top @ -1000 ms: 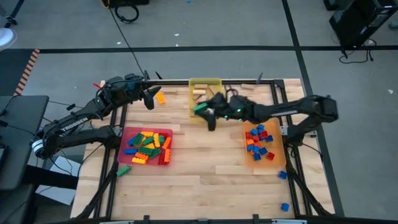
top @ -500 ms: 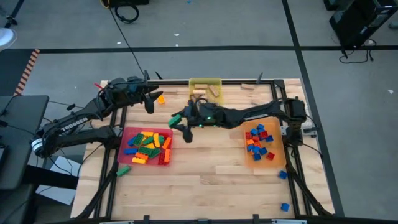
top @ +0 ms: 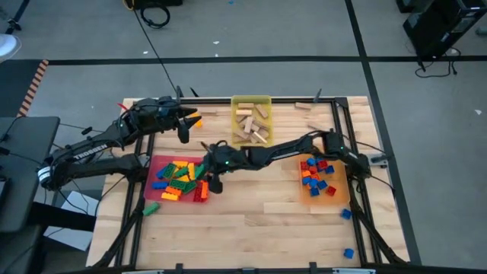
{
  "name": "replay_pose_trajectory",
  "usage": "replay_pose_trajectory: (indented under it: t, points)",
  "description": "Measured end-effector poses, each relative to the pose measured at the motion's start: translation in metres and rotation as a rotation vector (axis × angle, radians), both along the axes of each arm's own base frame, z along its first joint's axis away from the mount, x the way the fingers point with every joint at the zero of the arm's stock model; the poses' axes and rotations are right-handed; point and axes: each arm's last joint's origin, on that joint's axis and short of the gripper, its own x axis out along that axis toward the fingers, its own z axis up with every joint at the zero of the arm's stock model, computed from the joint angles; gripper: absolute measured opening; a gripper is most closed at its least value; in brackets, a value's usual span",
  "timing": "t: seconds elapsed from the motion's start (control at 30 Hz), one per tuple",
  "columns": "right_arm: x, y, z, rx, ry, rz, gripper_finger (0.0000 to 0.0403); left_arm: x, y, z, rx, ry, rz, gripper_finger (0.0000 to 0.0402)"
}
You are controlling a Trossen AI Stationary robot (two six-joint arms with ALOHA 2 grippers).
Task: Sort blocks by size
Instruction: Put the 3 stud green game piece into the pink bin, then put the 3 stud yellow game piece into the pink bin
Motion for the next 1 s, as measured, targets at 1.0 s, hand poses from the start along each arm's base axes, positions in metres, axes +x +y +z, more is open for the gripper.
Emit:
replay_pose_trajectory:
  t: [1.0]
  points:
    - [0.008,0.008,-0.015,0.053,0.095,0.035,0.035,0.002,-0.005,-0.003,-0.005,0.031,0.003,0.0183]
